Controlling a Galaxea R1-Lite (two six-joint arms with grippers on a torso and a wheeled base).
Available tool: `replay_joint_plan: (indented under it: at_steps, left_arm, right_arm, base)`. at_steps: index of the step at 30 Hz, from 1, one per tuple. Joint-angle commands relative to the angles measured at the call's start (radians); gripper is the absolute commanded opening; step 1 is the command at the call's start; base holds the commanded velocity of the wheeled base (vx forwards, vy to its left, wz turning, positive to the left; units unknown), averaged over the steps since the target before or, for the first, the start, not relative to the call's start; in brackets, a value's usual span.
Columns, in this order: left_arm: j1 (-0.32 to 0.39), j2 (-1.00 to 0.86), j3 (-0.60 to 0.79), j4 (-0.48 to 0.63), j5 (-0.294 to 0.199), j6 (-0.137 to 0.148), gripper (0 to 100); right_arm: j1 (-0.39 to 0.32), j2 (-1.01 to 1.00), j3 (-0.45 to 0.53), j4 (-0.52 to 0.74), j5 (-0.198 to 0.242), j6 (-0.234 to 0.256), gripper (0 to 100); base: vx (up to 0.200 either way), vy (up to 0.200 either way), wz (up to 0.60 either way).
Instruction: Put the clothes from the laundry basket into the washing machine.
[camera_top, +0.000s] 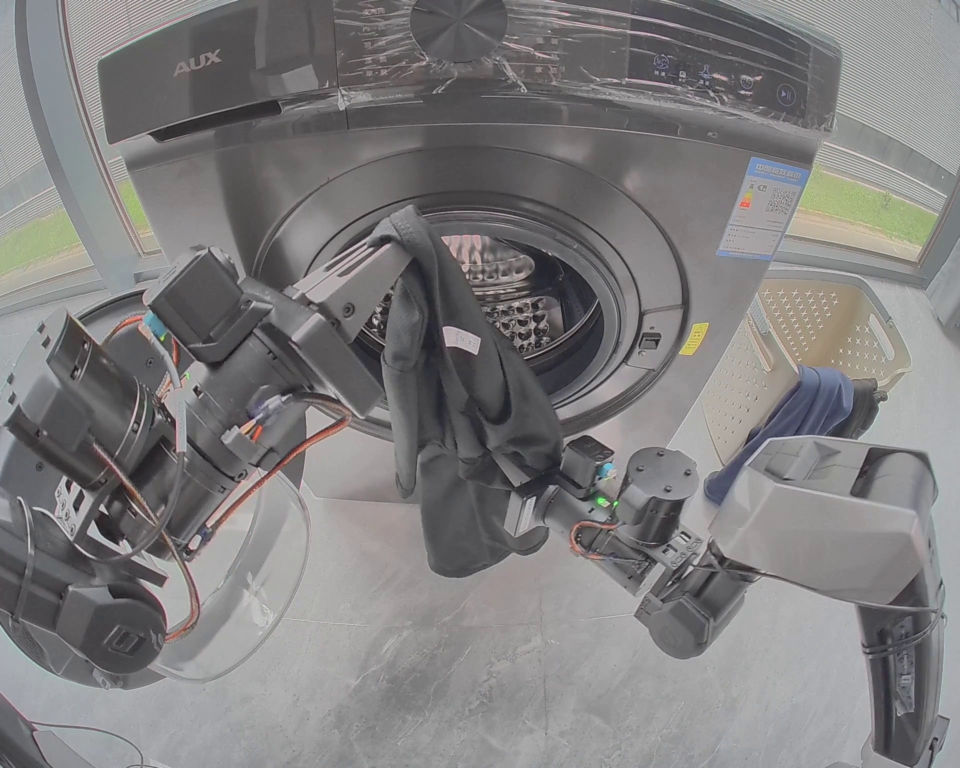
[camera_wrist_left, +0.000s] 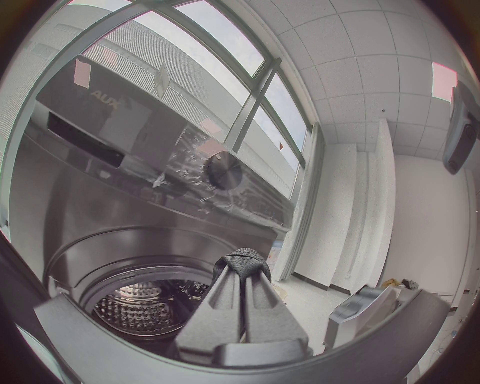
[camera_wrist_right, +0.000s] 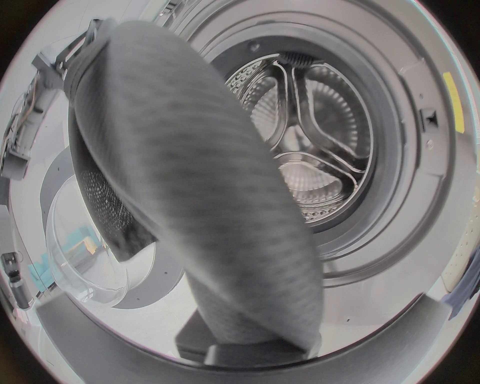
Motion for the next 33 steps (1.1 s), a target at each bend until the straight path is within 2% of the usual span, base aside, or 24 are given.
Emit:
replay_joint_plan:
  at_steps: [1,6,12,15,16,18,22,25,26,29,33]
  left_arm:
    - [0.1,0.025,0.051,0.06,-0.001,0.011,0]
    - [0.101,0.034,0.123,0.092,-0.006,0.016,0]
    - [0.118,0.117,0.2,0.096,-0.015,0.065,0]
    - [0.118,0.142,0.224,0.089,-0.015,0.077,0]
    - [0.118,0.172,0.254,0.084,-0.021,0.096,0]
    - [0.123,0.225,0.273,0.064,-0.043,0.114,0]
    - [0.146,0.311,0.283,-0.042,-0.057,0.12,0]
    - [0.141,0.314,0.277,-0.034,-0.057,0.12,0]
    - [0.138,0.317,0.273,-0.033,-0.057,0.119,100]
    - [0.137,0.314,0.284,-0.033,-0.06,0.116,100]
    - [0.128,0.324,0.364,-0.033,-0.072,0.129,100]
  right_arm:
    - [-0.042,-0.203,0.155,-0.002,-0.004,0.005,0]
    - [-0.047,-0.335,0.232,-0.001,-0.004,0.008,0]
    - [-0.044,-0.404,0.248,-0.001,-0.004,0.01,0]
    - [-0.038,-0.412,0.252,-0.002,-0.006,0.016,0]
    - [-0.033,-0.418,0.253,-0.002,-0.006,0.025,0]
    - [-0.028,-0.421,0.253,-0.002,-0.021,0.034,0]
    - [-0.018,-0.422,0.262,-0.002,-0.037,0.04,0]
    - [-0.016,-0.422,0.264,-0.004,-0.038,0.04,0]
    - [-0.016,-0.421,0.262,-0.002,-0.038,0.04,0]
    - [-0.018,-0.421,0.255,-0.002,-0.038,0.04,0]
    - [-0.013,-0.418,0.233,-0.002,-0.038,0.042,0]
  base:
    - [0.0,0.0,0.0]
    - [0.0,0.0,0.0]
    - [0.0,0.0,0.0]
    - [0.0,0.0,0.0]
    - [0.0,0.0,0.0]
    - [0.0,0.0,0.0]
    - [0.0,0.0,0.0]
    - [0.0,0.0,0.0]
    - [0.0,0.0,0.0]
    - [0.0,0.0,0.0]
    - [0.0,0.0,0.0]
